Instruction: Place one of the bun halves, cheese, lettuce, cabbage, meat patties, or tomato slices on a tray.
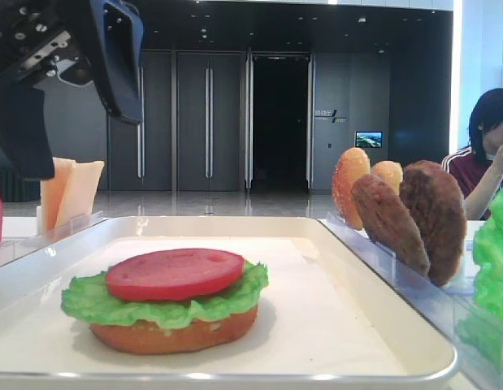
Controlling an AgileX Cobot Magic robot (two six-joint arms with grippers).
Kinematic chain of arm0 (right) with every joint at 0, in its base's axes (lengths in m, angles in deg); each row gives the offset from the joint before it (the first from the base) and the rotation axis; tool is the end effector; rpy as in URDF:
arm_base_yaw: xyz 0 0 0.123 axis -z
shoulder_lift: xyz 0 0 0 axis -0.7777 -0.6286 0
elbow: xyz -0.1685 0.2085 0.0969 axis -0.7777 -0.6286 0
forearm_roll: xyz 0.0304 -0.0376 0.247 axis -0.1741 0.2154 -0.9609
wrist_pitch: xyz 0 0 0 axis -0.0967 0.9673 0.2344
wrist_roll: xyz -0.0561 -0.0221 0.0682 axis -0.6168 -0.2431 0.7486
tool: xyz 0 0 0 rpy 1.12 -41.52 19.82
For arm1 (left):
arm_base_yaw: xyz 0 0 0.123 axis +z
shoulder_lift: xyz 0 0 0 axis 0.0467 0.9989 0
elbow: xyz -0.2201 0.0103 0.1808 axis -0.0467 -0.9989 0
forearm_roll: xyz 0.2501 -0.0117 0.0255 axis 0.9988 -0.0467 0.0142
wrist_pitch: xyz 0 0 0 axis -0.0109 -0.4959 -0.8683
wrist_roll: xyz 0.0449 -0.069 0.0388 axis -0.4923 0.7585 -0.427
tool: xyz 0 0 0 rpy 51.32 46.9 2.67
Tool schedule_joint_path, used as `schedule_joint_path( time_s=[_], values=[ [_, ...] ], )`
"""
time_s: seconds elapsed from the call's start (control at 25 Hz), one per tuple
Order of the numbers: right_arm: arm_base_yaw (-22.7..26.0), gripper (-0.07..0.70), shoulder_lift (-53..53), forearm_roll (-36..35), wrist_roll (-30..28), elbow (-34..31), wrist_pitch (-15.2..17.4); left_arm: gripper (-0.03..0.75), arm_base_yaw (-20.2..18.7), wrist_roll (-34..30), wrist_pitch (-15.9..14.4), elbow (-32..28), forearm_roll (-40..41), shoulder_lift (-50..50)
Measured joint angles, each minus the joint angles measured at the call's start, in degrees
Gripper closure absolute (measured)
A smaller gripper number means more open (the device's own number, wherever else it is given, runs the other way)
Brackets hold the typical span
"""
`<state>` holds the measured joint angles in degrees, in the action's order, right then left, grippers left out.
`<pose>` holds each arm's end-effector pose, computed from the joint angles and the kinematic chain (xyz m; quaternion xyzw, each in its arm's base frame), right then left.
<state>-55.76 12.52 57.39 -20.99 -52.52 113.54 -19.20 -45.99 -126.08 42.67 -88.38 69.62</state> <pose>-0.0091 -0.0001 0.2703 -0.0478 0.8701 0.0171 0.4903 0.2865 -0.1580 0.2200 -0.1577 -0.9615 0.2161 0.0634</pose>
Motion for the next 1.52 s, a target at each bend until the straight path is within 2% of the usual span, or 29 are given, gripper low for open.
schedule_joint_path(
  time_s=[0.32,0.68,0.8,1.04,1.28,1.4,1.52],
  values=[
    [0.0,0.279,0.0,0.0,0.0,0.0,0.0,0.069,0.0,12.4,-1.0,5.2,17.1,-5.2],
    [0.0,0.279,0.0,0.0,0.0,0.0,0.0,0.069,0.4,13.4,-1.3,5.3,22.1,-6.6],
    [0.0,0.279,0.0,0.0,0.0,0.0,0.0,0.069,3.5,11.8,-1.4,5.7,23.8,-6.6],
    [0.0,0.279,0.0,0.0,0.0,0.0,0.0,0.071,12.6,8.8,-1.4,5.9,24.7,-6.6],
    [0.0,0.279,0.0,0.0,0.0,0.0,0.0,0.115,19.9,6.4,-1.4,5.9,24.7,-6.6],
    [0.0,0.279,0.0,0.0,0.0,0.0,0.0,0.124,22.1,5.7,-1.4,5.9,24.8,-6.6],
    [0.0,0.279,0.0,0.0,0.0,0.0,0.0,0.125,22.7,5.3,-1.4,5.9,26.1,-6.9]
  ],
)
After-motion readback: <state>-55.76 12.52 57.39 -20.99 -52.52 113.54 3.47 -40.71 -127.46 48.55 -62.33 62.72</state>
